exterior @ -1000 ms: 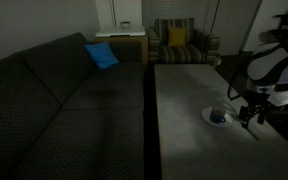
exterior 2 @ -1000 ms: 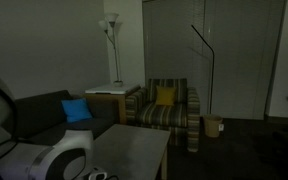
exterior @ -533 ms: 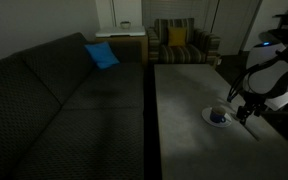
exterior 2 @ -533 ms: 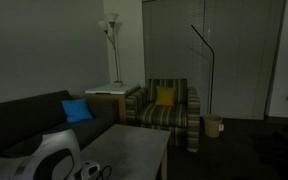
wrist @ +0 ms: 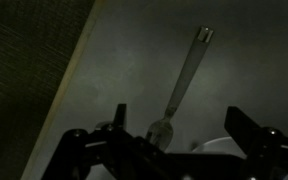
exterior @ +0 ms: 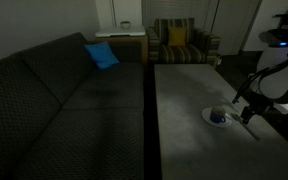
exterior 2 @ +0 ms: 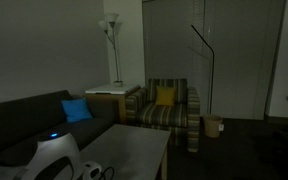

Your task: Move the spoon to the left

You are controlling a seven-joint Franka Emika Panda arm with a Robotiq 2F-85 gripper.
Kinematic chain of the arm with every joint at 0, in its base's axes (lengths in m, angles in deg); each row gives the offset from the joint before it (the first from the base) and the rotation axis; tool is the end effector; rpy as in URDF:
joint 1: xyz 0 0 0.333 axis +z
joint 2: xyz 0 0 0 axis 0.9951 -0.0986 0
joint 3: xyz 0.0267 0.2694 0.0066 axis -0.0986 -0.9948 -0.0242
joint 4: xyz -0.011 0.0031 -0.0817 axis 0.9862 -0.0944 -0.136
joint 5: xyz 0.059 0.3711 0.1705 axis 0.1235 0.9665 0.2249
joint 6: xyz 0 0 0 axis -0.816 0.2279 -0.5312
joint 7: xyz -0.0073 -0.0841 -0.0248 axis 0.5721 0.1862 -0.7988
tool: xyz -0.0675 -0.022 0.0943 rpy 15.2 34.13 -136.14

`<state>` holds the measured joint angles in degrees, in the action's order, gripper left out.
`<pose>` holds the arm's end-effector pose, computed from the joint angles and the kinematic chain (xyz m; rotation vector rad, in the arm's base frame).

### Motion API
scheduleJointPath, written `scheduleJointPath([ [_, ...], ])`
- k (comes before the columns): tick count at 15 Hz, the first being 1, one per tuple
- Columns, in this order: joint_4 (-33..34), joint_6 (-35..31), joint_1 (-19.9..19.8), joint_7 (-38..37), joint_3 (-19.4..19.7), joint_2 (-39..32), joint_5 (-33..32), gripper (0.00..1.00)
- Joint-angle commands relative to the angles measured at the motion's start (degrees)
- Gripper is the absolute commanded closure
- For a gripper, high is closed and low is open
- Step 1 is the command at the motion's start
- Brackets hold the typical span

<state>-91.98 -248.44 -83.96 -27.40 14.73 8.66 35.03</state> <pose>0.5877 -0.0628 -0.1643 2.9473 0.4801 0.0240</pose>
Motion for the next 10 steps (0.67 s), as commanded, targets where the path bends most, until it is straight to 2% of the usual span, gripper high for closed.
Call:
scheduleJointPath([
  [1,-1.23,-4.69,-3.64,1.17,-2.2,-1.18,-2.09,0.0],
  [7,4.34,-4.25,-10.48,2.4,-8.06,-6.79,-0.49,0.0],
  [8,0.74,-5.58,-11.34,1.87,-8.81,-4.16,-0.12,0.0],
  [10,1.53,-6.68,-12.62,1.1,-9.68,-4.7,0.54,0.0],
])
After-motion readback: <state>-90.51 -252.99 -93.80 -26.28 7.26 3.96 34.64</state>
